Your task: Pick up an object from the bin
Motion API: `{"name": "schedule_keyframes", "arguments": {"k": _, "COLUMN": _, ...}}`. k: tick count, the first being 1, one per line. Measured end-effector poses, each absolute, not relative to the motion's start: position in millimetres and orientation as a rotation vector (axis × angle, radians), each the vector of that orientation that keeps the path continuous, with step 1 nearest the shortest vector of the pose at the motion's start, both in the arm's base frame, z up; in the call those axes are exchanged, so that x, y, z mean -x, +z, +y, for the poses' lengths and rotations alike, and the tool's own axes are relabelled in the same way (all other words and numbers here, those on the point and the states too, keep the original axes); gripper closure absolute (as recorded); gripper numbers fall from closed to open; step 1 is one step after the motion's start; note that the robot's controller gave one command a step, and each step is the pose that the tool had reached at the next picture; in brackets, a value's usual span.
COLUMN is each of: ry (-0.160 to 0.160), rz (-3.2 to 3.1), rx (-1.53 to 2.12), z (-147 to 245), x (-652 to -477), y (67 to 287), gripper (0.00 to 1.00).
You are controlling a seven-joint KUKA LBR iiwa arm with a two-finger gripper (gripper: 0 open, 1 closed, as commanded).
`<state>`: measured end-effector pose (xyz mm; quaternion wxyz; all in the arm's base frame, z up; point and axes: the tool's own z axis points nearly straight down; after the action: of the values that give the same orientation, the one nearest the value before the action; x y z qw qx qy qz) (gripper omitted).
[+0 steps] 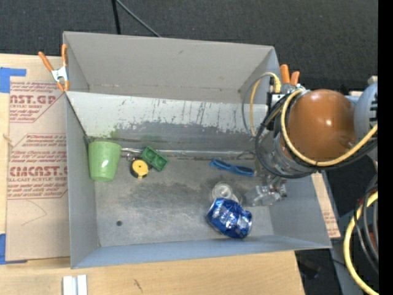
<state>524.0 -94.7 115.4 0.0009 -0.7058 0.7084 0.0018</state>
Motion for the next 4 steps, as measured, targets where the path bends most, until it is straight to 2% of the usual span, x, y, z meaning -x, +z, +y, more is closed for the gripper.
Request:
{"name": "schedule_keyframes", "arguments": {"k": 1, "ry": 0.006, "rz": 2.224, "rx": 2.216, "z": -95, "x": -524.0, "y": 115, "gripper": 0.0}}
{"name": "schedule_keyframes", "arguments": {"k": 2, "ry": -0.033, "rz": 2.039, "rx": 2.344, "z": -32, "x": -521.1, "y": 75, "gripper": 0.0}}
{"name": "schedule_keyframes", "arguments": {"k": 3, "ry": -0.011, "rz": 1.452, "rx": 2.774, "z": 20, "x": -524.1, "y": 72, "gripper": 0.0}}
{"name": "schedule_keyframes", "arguments": {"k": 4, "ry": -0.055, "rz": 0.934, "rx": 2.969, "z": 45, "x": -501.6, "y": 84, "gripper": 0.0}}
